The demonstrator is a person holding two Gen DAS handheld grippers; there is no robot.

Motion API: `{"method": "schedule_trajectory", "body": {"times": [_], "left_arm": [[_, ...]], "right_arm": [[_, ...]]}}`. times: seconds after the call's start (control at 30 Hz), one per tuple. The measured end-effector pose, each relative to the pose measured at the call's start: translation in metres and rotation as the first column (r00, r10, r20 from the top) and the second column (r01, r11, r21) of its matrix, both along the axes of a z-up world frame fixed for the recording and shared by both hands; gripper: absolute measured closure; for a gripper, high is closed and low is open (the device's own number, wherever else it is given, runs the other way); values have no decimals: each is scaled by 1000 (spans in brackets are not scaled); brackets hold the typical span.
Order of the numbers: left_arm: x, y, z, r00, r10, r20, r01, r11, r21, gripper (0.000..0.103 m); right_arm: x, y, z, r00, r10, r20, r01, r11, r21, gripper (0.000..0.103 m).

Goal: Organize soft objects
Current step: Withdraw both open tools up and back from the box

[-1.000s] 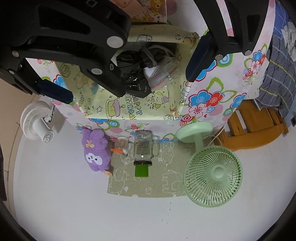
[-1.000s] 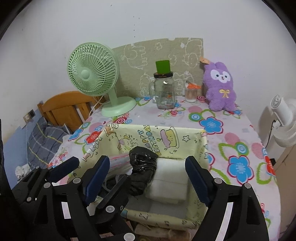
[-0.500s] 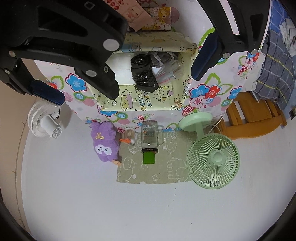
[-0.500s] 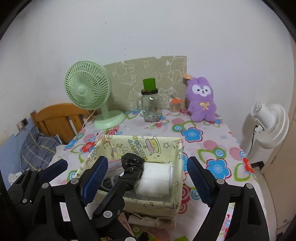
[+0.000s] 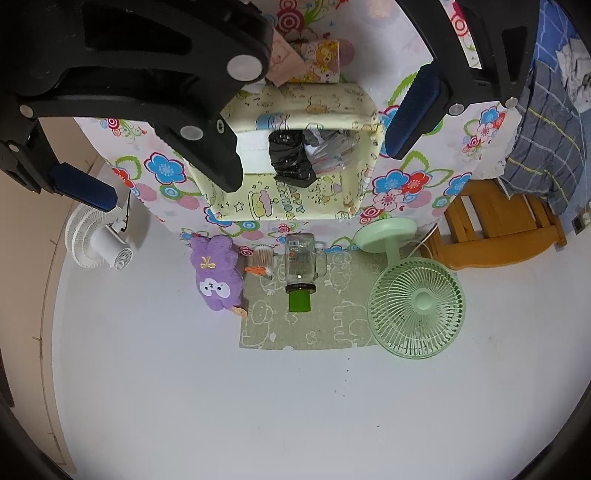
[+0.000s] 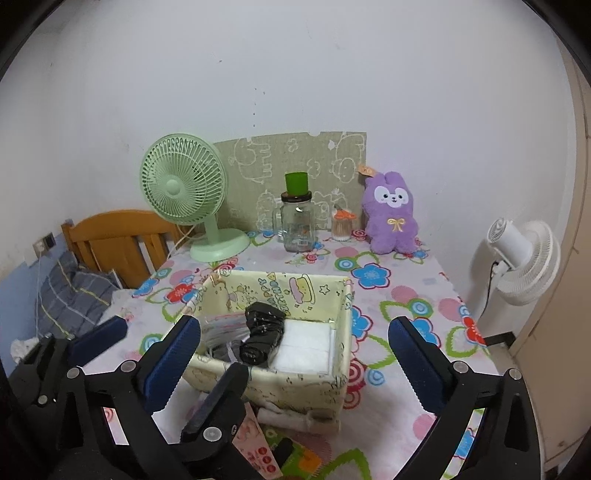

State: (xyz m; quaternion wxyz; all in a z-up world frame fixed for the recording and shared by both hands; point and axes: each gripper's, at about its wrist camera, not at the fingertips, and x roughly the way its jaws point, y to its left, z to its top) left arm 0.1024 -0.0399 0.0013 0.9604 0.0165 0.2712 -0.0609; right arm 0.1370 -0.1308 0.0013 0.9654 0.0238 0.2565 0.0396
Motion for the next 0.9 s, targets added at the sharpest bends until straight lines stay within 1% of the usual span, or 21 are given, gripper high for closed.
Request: {"method": "schedule_trajectory", "body": {"times": [0.33, 0.5, 0.73, 0.9], "left_arm": [[-25, 0, -4, 1000, -3, 1, 3, 1000, 0, 1], [-39, -1, -7, 1000, 5, 15, -5, 1000, 4, 1], [-54, 1, -18, 1000, 1, 9, -1, 999, -34, 0], [-59, -1, -28, 1000, -1, -5, 0, 999, -45, 0]], "right_arm": [[-29, 2, -5, 1000, -7, 6, 7, 1000, -1, 0], [-41, 2, -8, 1000, -1, 15, 0, 1000, 3, 0], [-58, 2, -15, 1000, -8, 24, 8, 1000, -28, 0], [-63, 1, -24, 1000, -13, 2, 13, 999, -30, 0]]}}
